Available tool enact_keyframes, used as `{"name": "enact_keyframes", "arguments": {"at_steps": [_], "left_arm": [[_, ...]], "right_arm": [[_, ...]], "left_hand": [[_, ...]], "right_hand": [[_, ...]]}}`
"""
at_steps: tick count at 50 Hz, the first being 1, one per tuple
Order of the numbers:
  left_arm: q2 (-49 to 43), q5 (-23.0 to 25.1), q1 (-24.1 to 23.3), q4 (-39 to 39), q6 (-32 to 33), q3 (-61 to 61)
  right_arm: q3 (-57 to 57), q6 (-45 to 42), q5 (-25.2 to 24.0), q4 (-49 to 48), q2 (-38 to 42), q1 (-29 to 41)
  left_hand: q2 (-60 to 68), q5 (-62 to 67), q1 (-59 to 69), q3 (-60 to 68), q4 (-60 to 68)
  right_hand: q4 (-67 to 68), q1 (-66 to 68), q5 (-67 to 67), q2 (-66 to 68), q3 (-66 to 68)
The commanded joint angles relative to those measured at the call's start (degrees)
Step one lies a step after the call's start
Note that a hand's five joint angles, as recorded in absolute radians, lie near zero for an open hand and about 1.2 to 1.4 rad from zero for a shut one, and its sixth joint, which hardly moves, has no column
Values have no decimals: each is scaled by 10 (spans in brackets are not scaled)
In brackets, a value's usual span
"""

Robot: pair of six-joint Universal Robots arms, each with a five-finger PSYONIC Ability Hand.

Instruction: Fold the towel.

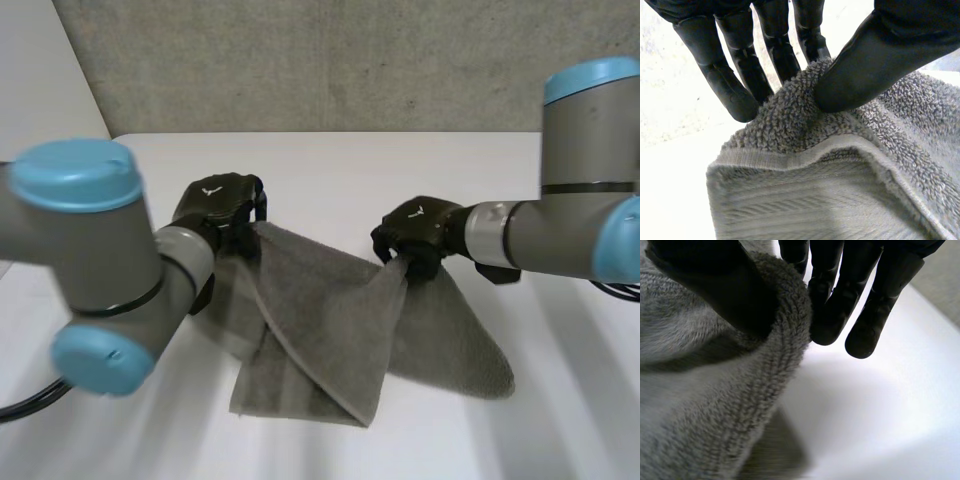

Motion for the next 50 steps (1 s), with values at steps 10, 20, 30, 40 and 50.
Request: {"name": "enact_keyframes", "arguments": {"at_steps": [10,20,30,40,50], "left_arm": [[-9,-94,62,107,-6,86],[67,-93,55,99,-6,-22],[147,-66,45,78,-4,-123],[215,-35,-3,66,-7,-115],[176,-36,-10,68,-19,-134]], "right_arm": [[99,58,33,-489,-94,35],[87,98,-3,-378,-138,10],[112,95,-20,-246,-163,-20],[112,102,-25,-191,-267,-46],[96,91,-24,-139,-220,-36]], "left_hand": [[-54,-163,-39,-85,-74],[-54,-163,-39,-85,-74],[-54,-163,-39,-85,-74],[-54,-163,-39,-85,-74],[-54,-163,-39,-85,-74]], "right_hand": [[28,39,30,43,31],[28,39,30,43,31],[28,39,30,43,31],[28,39,30,43,31],[28,39,30,43,31]]}}
